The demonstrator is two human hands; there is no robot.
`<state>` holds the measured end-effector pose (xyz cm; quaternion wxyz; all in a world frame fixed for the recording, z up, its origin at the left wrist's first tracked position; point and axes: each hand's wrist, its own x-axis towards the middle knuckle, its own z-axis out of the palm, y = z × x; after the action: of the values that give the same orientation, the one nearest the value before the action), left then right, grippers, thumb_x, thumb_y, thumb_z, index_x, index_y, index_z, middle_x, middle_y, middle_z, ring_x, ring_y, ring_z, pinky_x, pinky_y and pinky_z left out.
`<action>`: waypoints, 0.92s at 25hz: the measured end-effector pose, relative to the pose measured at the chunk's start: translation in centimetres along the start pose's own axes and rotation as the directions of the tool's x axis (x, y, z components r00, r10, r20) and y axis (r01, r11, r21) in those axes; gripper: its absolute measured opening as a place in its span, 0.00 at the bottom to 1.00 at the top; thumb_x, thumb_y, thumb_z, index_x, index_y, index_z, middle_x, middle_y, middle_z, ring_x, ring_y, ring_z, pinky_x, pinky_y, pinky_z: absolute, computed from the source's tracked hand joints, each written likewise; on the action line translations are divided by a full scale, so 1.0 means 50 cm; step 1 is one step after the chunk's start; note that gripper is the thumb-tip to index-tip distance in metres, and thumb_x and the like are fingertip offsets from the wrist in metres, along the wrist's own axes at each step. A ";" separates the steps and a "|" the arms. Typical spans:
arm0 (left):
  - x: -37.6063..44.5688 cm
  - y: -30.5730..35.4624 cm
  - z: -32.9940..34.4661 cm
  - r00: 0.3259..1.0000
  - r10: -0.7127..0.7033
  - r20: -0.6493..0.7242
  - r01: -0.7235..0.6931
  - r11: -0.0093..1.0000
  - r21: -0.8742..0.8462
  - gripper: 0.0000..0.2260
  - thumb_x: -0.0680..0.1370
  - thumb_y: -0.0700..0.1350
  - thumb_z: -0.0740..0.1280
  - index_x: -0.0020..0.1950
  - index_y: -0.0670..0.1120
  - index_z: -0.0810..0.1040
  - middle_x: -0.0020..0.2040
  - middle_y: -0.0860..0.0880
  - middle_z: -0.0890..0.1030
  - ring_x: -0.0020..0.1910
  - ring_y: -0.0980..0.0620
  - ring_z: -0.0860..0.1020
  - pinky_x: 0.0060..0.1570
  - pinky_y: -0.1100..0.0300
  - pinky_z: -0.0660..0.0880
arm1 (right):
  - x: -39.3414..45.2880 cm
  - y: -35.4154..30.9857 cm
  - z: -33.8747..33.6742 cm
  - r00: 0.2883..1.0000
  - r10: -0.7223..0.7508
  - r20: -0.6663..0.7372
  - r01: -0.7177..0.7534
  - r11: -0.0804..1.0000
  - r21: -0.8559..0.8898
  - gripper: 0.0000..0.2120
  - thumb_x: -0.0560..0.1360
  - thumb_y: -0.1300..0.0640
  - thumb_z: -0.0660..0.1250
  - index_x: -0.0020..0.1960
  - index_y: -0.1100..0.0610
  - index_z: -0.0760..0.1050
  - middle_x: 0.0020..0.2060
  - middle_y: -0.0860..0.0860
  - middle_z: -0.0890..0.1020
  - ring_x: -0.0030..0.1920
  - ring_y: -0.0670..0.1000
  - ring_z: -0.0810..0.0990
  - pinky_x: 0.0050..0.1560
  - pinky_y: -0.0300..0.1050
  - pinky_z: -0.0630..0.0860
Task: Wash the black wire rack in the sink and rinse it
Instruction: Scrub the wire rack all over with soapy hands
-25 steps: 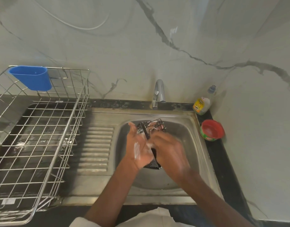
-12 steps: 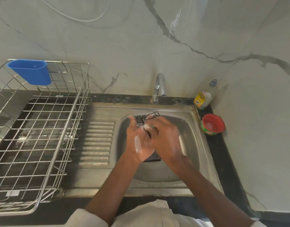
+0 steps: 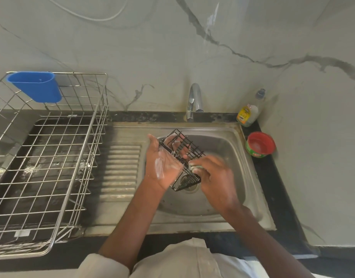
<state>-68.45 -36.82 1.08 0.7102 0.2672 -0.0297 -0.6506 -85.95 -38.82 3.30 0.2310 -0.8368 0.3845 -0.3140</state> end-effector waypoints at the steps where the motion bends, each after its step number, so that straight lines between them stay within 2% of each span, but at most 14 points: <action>1: 0.001 -0.003 0.002 1.000 -0.006 -0.006 0.006 0.999 0.048 0.46 0.80 0.76 0.55 0.78 0.37 0.68 0.64 0.35 0.73 0.60 0.38 0.76 0.61 0.44 0.74 | 0.006 -0.008 0.003 0.998 -0.066 0.020 0.067 0.998 -0.004 0.14 0.74 0.70 0.74 0.52 0.53 0.87 0.46 0.46 0.85 0.48 0.49 0.81 0.43 0.48 0.81; 3: -0.010 -0.019 0.019 0.998 -0.037 -0.046 0.044 0.985 0.165 0.49 0.78 0.78 0.50 0.77 0.36 0.70 0.63 0.34 0.77 0.63 0.38 0.78 0.64 0.45 0.75 | 0.047 -0.040 0.017 0.992 -0.122 0.018 0.123 0.992 -0.044 0.15 0.73 0.72 0.73 0.50 0.54 0.87 0.46 0.48 0.85 0.47 0.50 0.80 0.41 0.45 0.80; 5: -0.021 -0.029 0.035 0.996 -0.067 -0.060 0.080 0.965 0.251 0.49 0.78 0.79 0.49 0.73 0.38 0.76 0.66 0.35 0.81 0.67 0.39 0.80 0.66 0.44 0.77 | 0.109 -0.055 0.027 0.996 -0.083 -0.030 0.081 0.995 -0.057 0.15 0.74 0.73 0.71 0.49 0.55 0.86 0.46 0.49 0.85 0.47 0.49 0.78 0.40 0.41 0.78; 7: -0.025 -0.025 0.037 0.996 -0.062 -0.069 0.079 0.956 0.282 0.47 0.78 0.79 0.49 0.72 0.41 0.78 0.69 0.36 0.80 0.71 0.38 0.78 0.67 0.39 0.77 | 0.148 -0.036 0.020 0.999 -0.008 -0.040 0.007 1.000 -0.011 0.14 0.76 0.72 0.69 0.52 0.56 0.85 0.48 0.50 0.84 0.48 0.49 0.82 0.38 0.44 0.81; 9: -0.021 -0.014 0.033 0.997 -0.054 -0.050 0.066 0.953 0.294 0.44 0.80 0.77 0.47 0.71 0.42 0.78 0.65 0.39 0.82 0.66 0.40 0.81 0.60 0.37 0.78 | 0.139 -0.011 0.004 0.997 0.033 -0.071 -0.031 0.999 0.033 0.14 0.77 0.72 0.68 0.55 0.56 0.85 0.51 0.50 0.84 0.49 0.52 0.83 0.42 0.49 0.83; 12: -0.023 -0.004 0.042 0.998 -0.040 -0.052 0.052 0.967 0.248 0.41 0.81 0.75 0.47 0.67 0.42 0.79 0.61 0.40 0.84 0.58 0.41 0.84 0.54 0.41 0.80 | 0.049 -0.003 -0.010 0.977 -0.076 -0.198 0.057 0.993 -0.099 0.14 0.69 0.73 0.75 0.48 0.56 0.86 0.46 0.50 0.85 0.47 0.53 0.81 0.43 0.47 0.79; 14: -0.019 -0.006 0.046 0.998 -0.005 -0.066 0.019 0.976 0.218 0.40 0.82 0.74 0.48 0.63 0.42 0.81 0.58 0.41 0.84 0.54 0.43 0.84 0.55 0.45 0.80 | -0.002 -0.010 -0.002 0.983 -0.085 -0.161 0.067 0.991 -0.116 0.17 0.67 0.75 0.74 0.46 0.55 0.86 0.45 0.49 0.85 0.47 0.53 0.82 0.42 0.45 0.79; 15: -0.019 -0.008 0.048 0.997 0.004 -0.073 0.013 0.974 0.228 0.40 0.82 0.74 0.48 0.64 0.42 0.81 0.59 0.41 0.84 0.55 0.43 0.84 0.57 0.44 0.79 | -0.008 -0.004 0.006 0.986 -0.057 -0.155 0.042 0.995 -0.093 0.18 0.68 0.76 0.73 0.46 0.55 0.86 0.46 0.48 0.85 0.48 0.52 0.81 0.43 0.43 0.78; 17: -0.021 -0.013 0.051 0.997 -0.002 -0.077 0.022 0.966 0.258 0.43 0.81 0.75 0.48 0.72 0.40 0.77 0.64 0.40 0.83 0.62 0.40 0.82 0.63 0.37 0.79 | 0.019 0.006 0.004 0.965 0.141 -0.221 -0.135 0.990 0.043 0.18 0.72 0.75 0.70 0.49 0.53 0.85 0.48 0.46 0.84 0.49 0.48 0.81 0.46 0.43 0.79; 19: -0.023 -0.013 0.056 0.998 0.000 -0.070 0.018 0.965 0.261 0.46 0.80 0.76 0.47 0.78 0.39 0.72 0.71 0.38 0.80 0.70 0.37 0.79 0.67 0.33 0.76 | 0.054 0.006 -0.008 0.890 0.407 -0.207 -0.358 0.903 0.237 0.16 0.76 0.72 0.69 0.51 0.52 0.84 0.49 0.45 0.84 0.49 0.43 0.83 0.48 0.45 0.82; 20: -0.022 -0.013 0.059 0.998 0.010 -0.067 0.007 0.966 0.257 0.46 0.80 0.76 0.47 0.80 0.40 0.70 0.72 0.38 0.79 0.71 0.37 0.78 0.66 0.35 0.78 | 0.068 0.002 -0.011 0.853 0.488 -0.185 -0.418 0.850 0.320 0.15 0.77 0.70 0.69 0.52 0.52 0.83 0.48 0.44 0.85 0.48 0.42 0.83 0.48 0.45 0.83; 22: -0.024 -0.021 0.068 0.996 0.036 -0.076 -0.011 0.952 0.306 0.45 0.80 0.76 0.45 0.81 0.43 0.70 0.72 0.42 0.80 0.70 0.42 0.80 0.61 0.42 0.81 | 0.088 -0.020 -0.006 0.832 0.528 -0.173 -0.434 0.811 0.391 0.13 0.77 0.70 0.70 0.53 0.53 0.84 0.46 0.42 0.85 0.47 0.40 0.83 0.46 0.37 0.81; 23: -0.025 -0.028 0.072 0.995 0.054 -0.087 -0.020 0.935 0.355 0.45 0.80 0.76 0.43 0.81 0.46 0.71 0.72 0.45 0.80 0.70 0.45 0.80 0.63 0.42 0.80 | 0.097 -0.034 -0.002 0.826 0.532 -0.186 -0.431 0.808 0.401 0.14 0.77 0.70 0.69 0.53 0.53 0.83 0.45 0.42 0.85 0.47 0.38 0.83 0.46 0.33 0.79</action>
<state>-71.30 -36.88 3.96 0.6634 0.4206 -0.1174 -0.6077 -82.72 -41.63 6.13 0.3866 -0.6017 0.5550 -0.4247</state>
